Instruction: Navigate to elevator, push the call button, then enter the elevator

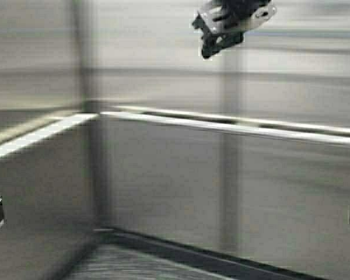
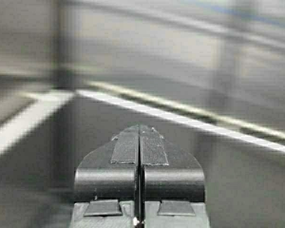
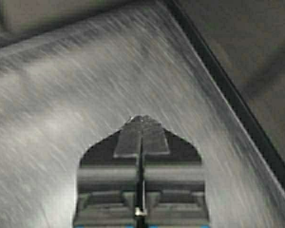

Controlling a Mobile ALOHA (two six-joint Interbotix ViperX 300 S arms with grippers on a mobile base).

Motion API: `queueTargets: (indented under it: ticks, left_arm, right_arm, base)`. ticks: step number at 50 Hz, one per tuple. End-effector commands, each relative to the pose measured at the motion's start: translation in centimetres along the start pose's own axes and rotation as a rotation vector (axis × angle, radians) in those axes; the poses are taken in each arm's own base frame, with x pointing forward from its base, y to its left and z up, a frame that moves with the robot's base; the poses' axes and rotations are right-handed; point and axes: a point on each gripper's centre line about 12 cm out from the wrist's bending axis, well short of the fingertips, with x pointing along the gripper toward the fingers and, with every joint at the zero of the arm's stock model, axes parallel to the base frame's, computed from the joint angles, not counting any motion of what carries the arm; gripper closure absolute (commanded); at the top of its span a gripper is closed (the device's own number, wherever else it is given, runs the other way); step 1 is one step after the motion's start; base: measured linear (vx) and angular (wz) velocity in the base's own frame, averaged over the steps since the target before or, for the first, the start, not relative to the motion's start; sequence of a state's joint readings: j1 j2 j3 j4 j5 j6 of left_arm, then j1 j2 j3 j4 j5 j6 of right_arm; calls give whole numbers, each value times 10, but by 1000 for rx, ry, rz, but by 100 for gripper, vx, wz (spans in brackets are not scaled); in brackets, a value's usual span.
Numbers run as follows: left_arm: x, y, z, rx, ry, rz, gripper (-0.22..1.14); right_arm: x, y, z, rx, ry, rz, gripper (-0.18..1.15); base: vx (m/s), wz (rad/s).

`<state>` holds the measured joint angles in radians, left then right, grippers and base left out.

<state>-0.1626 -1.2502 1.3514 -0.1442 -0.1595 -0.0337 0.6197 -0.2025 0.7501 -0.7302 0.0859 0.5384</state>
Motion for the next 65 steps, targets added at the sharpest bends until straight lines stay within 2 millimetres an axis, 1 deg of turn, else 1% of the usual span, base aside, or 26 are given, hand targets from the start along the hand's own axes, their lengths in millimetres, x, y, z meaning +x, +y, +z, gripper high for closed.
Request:
queueTargets:
  ticks: [1,12,18,25,30,33,38,54,58,65]
  left_arm:
    - [3,0,4,16,0,2,90]
    - [3,-1,7,22,-19,2,90]
    - [5,0,7,24,-22,4,90]
    - [10,0,7,21,-12,10,90]
    - [13,0,8,19,-5,12,90]
    - [13,0,7,19,-6,12,90]
    - [10,0,7,26,-15,10,90]
    - [7,0,5,3,-9,9,90]
    - [7,0,6,-4,-9,9,90]
    - [8,0,7,-11,-6,8,90]
  right_arm:
    - [-7,-2,23,8,-69,-1,91]
    - [-11,-3,27,10,-86,-4,91]
    - [-9,-2,17,9,-59,-2,91]
    - [-10,-3,20,3,-67,-4,91]
    - [-9,-4,13,0,-40,-13,91]
    - [-8,-3,8,-2,-29,-10,91]
    - [-8,-3,9,-4,-31,-11,91]
    - [-1,-1,1,0,-1,-3,91]
    - [-1,1,1,10,-1,2,91]
    - [-1,10,2,-5,-4,22,91]
  base:
    - [15,87]
    - [12,88]
    - [9,75]
    - [8,66]
    - [8,66]
    - [7,69]
    - [7,70]
    - [6,65]
    - [4,62]
    - [4,66]
